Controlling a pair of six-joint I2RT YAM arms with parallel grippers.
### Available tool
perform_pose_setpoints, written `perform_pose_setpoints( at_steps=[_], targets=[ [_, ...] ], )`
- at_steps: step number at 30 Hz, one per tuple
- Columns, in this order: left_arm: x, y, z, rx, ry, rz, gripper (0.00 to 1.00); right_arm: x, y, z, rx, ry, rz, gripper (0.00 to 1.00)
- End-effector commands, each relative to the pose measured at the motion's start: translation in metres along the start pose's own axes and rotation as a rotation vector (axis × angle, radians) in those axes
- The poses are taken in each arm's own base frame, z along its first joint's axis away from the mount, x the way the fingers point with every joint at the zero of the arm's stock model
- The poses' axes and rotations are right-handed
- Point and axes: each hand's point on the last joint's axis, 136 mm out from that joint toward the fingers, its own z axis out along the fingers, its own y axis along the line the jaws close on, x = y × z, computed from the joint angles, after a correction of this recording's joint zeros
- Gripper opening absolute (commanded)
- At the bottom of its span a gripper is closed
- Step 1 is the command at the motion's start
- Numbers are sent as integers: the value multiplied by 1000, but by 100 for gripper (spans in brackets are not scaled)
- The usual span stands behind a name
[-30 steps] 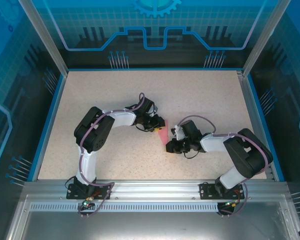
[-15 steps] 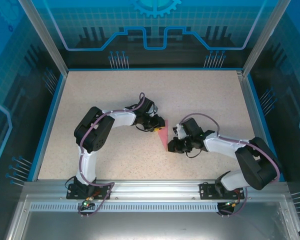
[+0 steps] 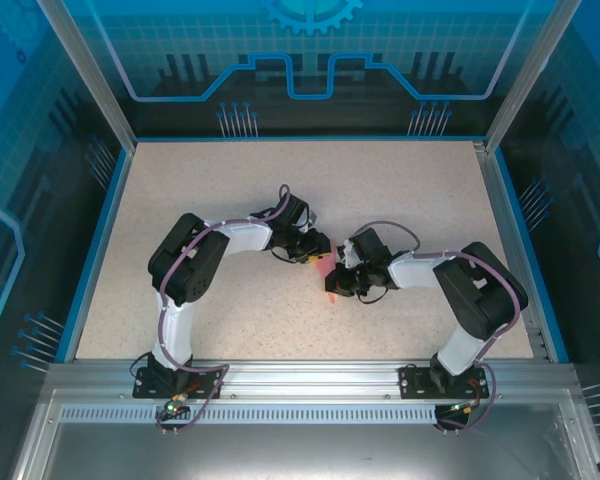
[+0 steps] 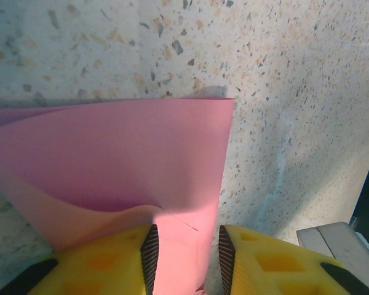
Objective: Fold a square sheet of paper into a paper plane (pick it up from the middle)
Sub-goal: Fold the wing for the fifth time at the center of the table.
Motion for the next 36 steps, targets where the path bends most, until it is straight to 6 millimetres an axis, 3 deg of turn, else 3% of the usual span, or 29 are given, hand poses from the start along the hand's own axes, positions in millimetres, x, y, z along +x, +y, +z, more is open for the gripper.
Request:
perform_pose_setpoints(
  at_steps=[1,6,9,15,24,32,36],
  targets=[
    [-8,5,-10,-44,-17,19,37,25,-32,9,73,64,54,5],
    [-25,-31,-27,69,-61,46,41,27,-38,11,80,64,58,4],
    [-24,-40,-24,122,-37,45,41,27,-39,12,85,62,62,4],
    [-25,-17,-5,98,-21,-4,41,28,-42,12,86,63,67,4],
    [-30,46,2,-88,-68,-72,40,33,-41,8,74,73,68,5],
    [-42,60,2,-57,-102,-53,40,39,-34,3,50,97,38,5],
    [-52,56,-1,-12,-127,-4,41,40,-34,1,50,107,27,5]
  ],
)
